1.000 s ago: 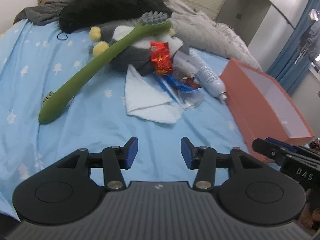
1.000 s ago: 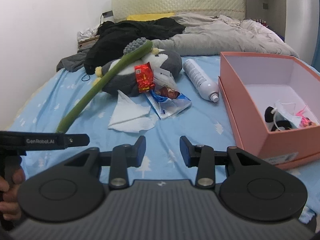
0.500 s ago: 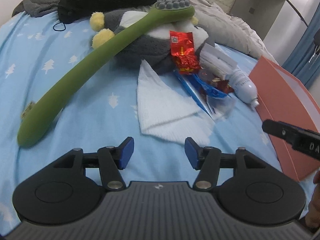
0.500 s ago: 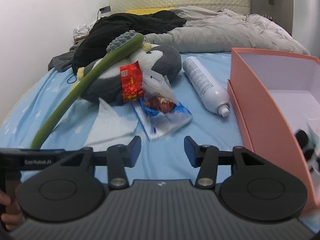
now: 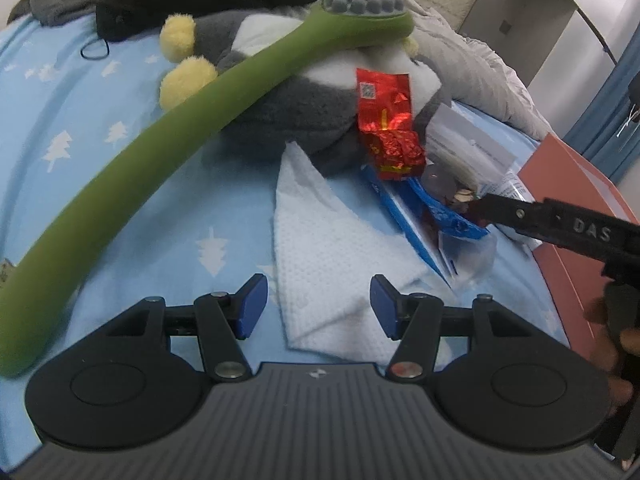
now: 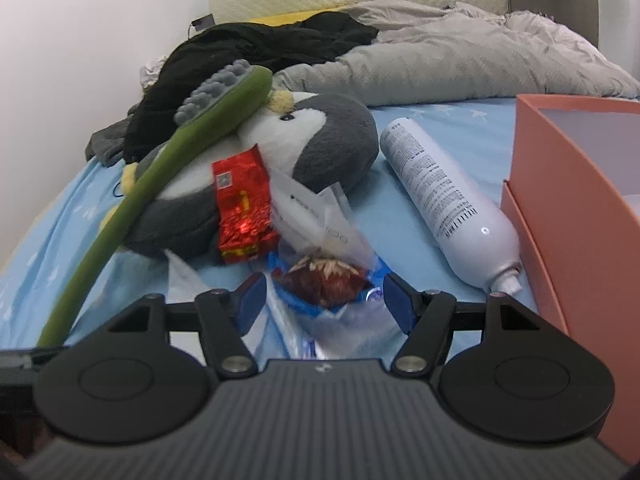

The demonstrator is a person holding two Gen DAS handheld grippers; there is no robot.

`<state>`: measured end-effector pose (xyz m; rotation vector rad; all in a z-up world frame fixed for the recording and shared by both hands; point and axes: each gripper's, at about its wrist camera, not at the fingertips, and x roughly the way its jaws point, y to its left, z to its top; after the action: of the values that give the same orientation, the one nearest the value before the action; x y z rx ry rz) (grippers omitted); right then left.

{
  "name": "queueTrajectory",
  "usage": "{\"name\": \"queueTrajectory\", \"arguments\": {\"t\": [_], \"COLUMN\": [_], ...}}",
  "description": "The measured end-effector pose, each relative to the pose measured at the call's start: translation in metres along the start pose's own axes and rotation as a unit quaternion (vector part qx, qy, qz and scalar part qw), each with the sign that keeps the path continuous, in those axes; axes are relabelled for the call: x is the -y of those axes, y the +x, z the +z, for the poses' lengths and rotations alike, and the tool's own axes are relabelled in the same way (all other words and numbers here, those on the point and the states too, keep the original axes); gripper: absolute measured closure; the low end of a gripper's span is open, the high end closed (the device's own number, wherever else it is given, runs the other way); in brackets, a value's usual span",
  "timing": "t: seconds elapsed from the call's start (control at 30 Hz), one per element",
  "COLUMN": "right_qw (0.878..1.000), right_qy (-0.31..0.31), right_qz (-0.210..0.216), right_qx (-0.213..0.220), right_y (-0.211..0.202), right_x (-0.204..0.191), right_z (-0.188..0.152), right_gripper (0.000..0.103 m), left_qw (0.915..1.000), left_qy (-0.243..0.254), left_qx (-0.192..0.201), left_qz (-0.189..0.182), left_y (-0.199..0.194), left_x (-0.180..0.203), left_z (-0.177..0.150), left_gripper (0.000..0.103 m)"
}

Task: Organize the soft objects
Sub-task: 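Reach the left tool to the white tissue while the right tool reaches the wrapped candy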

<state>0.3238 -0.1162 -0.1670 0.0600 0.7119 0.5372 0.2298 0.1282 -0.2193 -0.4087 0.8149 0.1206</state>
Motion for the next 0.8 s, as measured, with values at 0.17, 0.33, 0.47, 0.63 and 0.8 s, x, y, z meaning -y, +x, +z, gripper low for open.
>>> {"name": "queueTrajectory", "arguments": {"t": [0.17,0.33,0.47,0.63,0.8], "right_qw": [1.0,0.999,0.998,0.999,0.999], "right_qy": [0.017,0.027,0.036,0.034,0.029], "right_qz": [0.011,0.032,0.038,0.031,0.024], "right_qx": [-0.017,-0.031,-0.031,-0.028,-0.021], "right_y": [0.023,0.036,0.039,0.034,0.022], "right_x": [0.006,0.007,0.005,0.003,0.002], "right_z": [0.004,0.002,0.003,0.003,0.002], "right_gripper": [0.036,0.038,0.043,0.045,0.046], "left_qw": [0.9998,0.9997,0.9997,0.9997,0.9994], "left_qy": [-0.011,-0.004,-0.005,-0.002,-0.014], "left_qx": [-0.006,-0.012,-0.014,-0.018,-0.018], "left_qz": [-0.014,-0.022,-0.021,-0.018,-0.026], "left_y": [0.01,0.013,0.012,0.011,0.007], "left_x": [-0.005,-0.001,0.001,0.002,0.001], "left_z": [0.003,0.004,0.002,-0.002,-0.007], "left_gripper": [0.041,0.041,0.051,0.074,0.093]}}
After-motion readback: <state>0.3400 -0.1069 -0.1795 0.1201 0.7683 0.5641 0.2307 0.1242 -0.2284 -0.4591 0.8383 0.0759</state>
